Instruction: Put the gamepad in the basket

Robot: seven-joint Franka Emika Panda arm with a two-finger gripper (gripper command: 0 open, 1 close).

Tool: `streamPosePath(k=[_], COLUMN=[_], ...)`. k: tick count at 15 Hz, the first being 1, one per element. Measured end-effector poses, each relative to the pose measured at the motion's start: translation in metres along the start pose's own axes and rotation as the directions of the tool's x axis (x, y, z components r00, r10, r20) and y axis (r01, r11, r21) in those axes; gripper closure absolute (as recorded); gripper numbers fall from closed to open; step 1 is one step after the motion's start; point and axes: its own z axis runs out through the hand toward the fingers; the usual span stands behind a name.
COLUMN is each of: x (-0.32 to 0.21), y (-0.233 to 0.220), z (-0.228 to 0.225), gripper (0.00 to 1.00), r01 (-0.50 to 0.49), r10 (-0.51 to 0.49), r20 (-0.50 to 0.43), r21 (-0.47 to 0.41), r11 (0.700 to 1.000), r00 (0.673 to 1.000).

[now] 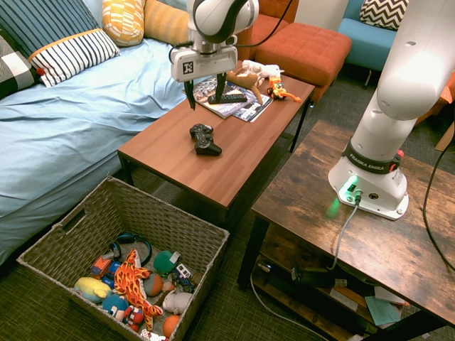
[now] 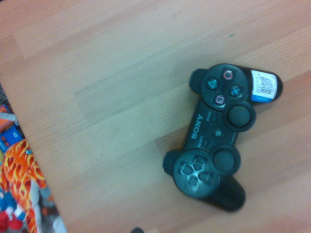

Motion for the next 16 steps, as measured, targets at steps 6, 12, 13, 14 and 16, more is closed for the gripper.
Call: streamPosePath(k=[6, 12, 13, 14, 16], x=[0.022, 0.048, 0.053, 0.056, 0.056], y=[-0.030, -0.037, -0.037, -0.037, -0.039], z=[0.090, 0.136, 0.142, 0.147, 0.152], gripper=[0.00, 0.00, 0.00, 0.00, 1.00], r01=[-0.068, -0.144, -0.157, -0.164, -0.166], r10=[0.070, 0.146, 0.159, 0.166, 0.168], r20=[0.022, 0.001, 0.002, 0.001, 0.003], r21=[-0.088, -0.138, -0.143, -0.147, -0.151], r11=[0.994, 0.980, 0.977, 0.975, 0.974], r00=[0.997, 0.989, 0.987, 0.986, 0.986])
